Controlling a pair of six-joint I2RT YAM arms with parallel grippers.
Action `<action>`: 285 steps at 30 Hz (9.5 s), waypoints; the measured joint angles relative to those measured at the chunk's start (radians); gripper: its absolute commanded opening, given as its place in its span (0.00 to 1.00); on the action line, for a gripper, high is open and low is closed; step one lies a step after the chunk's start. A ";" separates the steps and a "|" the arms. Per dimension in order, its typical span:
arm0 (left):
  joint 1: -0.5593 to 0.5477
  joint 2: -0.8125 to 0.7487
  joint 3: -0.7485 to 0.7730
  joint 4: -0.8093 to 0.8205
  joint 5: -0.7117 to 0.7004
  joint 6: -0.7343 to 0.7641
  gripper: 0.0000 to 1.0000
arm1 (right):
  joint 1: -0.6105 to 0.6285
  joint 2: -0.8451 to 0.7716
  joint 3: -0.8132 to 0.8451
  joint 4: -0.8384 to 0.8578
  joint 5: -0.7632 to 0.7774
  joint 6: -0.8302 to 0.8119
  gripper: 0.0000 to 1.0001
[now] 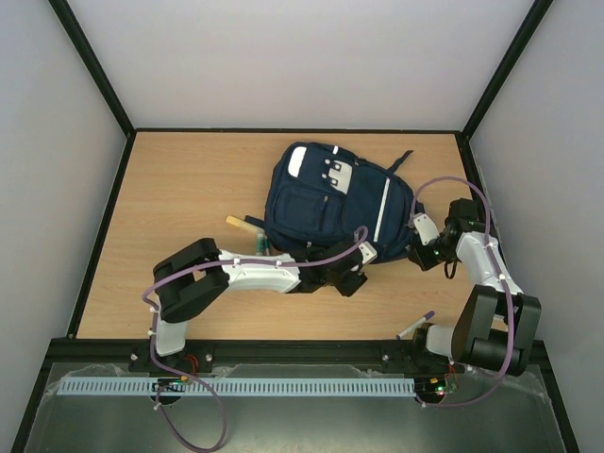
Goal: Pack the student bag
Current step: Zip the student bag at the center of the board.
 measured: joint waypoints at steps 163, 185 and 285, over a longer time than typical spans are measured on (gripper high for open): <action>0.111 -0.327 -0.346 0.173 0.000 -0.115 0.63 | -0.004 0.007 0.098 -0.125 -0.055 -0.188 0.01; 0.345 -0.217 -0.257 -0.219 -0.170 -0.426 0.02 | 0.047 -0.191 -0.104 -0.106 -0.098 -0.188 0.01; 0.147 -0.290 -0.380 0.236 0.277 0.167 0.52 | -0.114 0.163 0.105 -0.296 -0.141 -0.249 0.01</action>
